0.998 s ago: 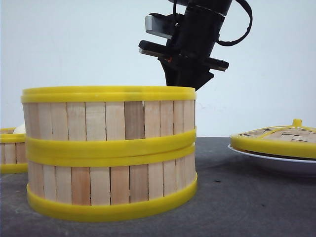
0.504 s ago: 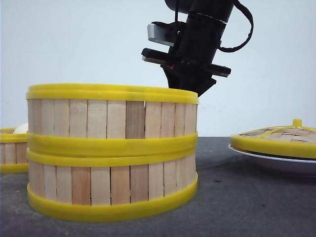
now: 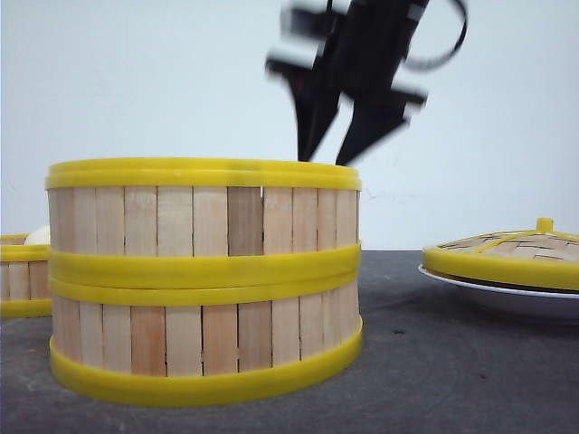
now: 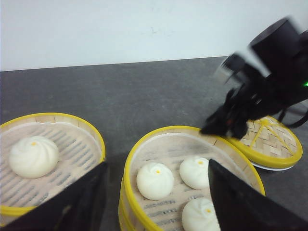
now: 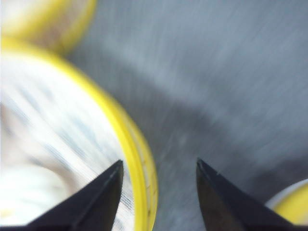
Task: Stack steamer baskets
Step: 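Open the right gripper and raise it away from the stack, then reach the left gripper to the third bun basket's rim and grasp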
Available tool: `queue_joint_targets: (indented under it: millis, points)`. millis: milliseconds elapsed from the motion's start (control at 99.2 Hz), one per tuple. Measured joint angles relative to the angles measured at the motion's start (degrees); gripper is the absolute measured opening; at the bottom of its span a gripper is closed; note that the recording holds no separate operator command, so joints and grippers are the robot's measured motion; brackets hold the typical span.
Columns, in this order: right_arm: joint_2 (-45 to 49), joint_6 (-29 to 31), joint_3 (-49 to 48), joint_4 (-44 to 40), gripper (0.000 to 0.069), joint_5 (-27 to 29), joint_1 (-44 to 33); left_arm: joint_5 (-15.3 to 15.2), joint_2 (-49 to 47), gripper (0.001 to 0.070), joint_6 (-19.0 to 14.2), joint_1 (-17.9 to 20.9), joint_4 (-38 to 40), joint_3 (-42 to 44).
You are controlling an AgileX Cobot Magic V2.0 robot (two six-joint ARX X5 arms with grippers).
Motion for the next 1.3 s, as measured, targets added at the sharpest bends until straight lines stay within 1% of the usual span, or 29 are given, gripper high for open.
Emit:
queue_joint_targets:
  millis: [71,141,212,282,383,444,565,686,837,958,1059,1139,1301]
  points:
    - [-6.1,-0.3,0.0,1.0,0.0292,1.0,0.0,-0.3,0.0,0.0391,0.1,0.0,0.0,0.0]
    - [-12.7,-0.8,0.0,1.6,0.0292,1.1,0.2,-1.9,0.0,0.0391,0.1,0.0,0.1,0.0]
    - [-19.4,-1.5,0.1,1.6,0.0292,1.3,0.7,-4.3,0.0,0.0391,0.0,0.0,0.3,0.0]
    - [-24.8,-2.0,0.1,1.0,0.0292,2.8,1.4,-7.2,0.4,0.0391,-0.1,0.0,0.7,0.0]
    - [-31.8,-2.9,0.1,-1.5,0.0292,5.6,2.6,-12.1,2.4,0.0391,-0.8,0.0,2.1,0.0]
    - [-35.3,-3.1,0.1,-3.6,0.0292,6.3,3.3,-14.4,4.4,0.0391,-1.0,0.1,3.1,0.0]
    - [-40.2,-3.1,0.1,-8.5,0.0292,7.8,4.7,-16.2,9.3,0.039,-1.2,1.7,7.3,0.0]
    - [-43.1,-3.1,0.1,-12.1,0.0292,8.4,6.1,-16.6,15.3,0.0387,-1.2,5.3,11.2,0.0]
    - [-45.2,-2.9,0.1,-14.9,0.0292,8.4,7.1,-16.6,25.5,0.0386,-1.6,11.8,14.1,0.0]
    - [-46.1,-2.9,0.1,-15.1,0.0292,8.4,7.2,-16.5,33.9,0.0361,-3.3,17.3,16.7,0.0]
    - [-46.5,-2.9,0.1,-15.5,0.0292,8.4,7.2,-16.0,40.6,0.0345,-5.1,20.8,16.5,0.6]
    - [-46.6,-2.9,0.1,-15.8,0.0292,8.4,7.4,-14.6,45.8,0.0343,-6.2,22.3,16.3,1.8]
    - [-46.4,-2.9,0.1,-15.8,0.0292,8.4,7.5,-14.3,53.6,0.0343,-7.2,22.9,15.1,5.5]
